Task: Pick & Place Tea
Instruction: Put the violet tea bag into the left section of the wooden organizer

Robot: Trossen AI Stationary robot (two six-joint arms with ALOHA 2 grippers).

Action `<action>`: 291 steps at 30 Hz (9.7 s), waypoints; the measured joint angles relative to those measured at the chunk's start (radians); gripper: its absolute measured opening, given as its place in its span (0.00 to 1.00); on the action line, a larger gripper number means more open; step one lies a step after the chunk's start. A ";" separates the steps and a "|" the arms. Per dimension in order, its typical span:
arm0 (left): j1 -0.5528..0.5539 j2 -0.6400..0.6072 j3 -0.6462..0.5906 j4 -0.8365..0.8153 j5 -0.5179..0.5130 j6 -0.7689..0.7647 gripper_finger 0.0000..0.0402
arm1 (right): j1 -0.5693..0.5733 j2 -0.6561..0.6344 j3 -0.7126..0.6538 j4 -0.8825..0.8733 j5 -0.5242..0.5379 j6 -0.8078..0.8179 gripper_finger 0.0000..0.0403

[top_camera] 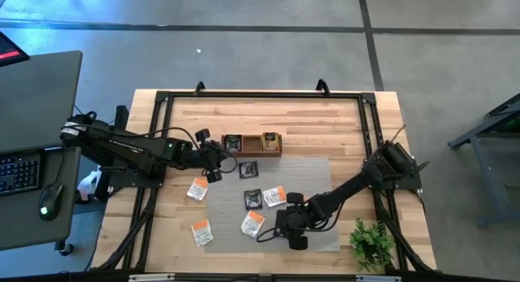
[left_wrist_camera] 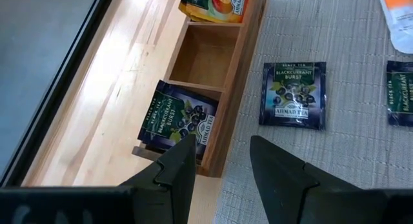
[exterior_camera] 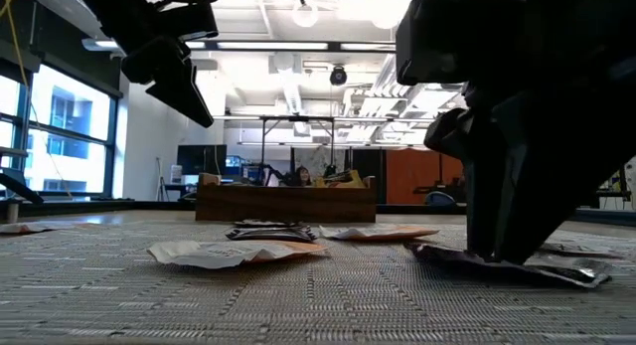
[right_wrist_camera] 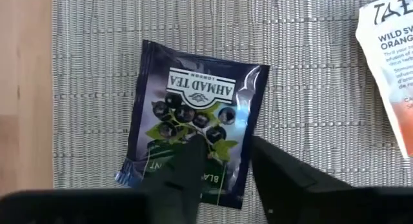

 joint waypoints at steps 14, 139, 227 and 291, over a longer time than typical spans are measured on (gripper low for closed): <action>0.000 0.000 0.000 0.048 0.012 0.000 0.36 | -0.073 -0.109 -0.008 -0.028 -0.038 -0.260 0.05; 0.105 -0.568 -0.607 0.977 0.280 0.160 0.01 | -0.678 -0.035 -0.033 1.195 -0.323 -0.338 0.28; 0.105 -0.024 -0.025 0.176 0.371 0.026 0.11 | -0.650 -0.040 -0.035 0.812 -0.380 -0.458 0.00; 0.327 0.106 -0.027 0.270 0.220 0.006 0.00 | -0.643 -0.040 -0.035 0.679 -0.210 -0.497 0.23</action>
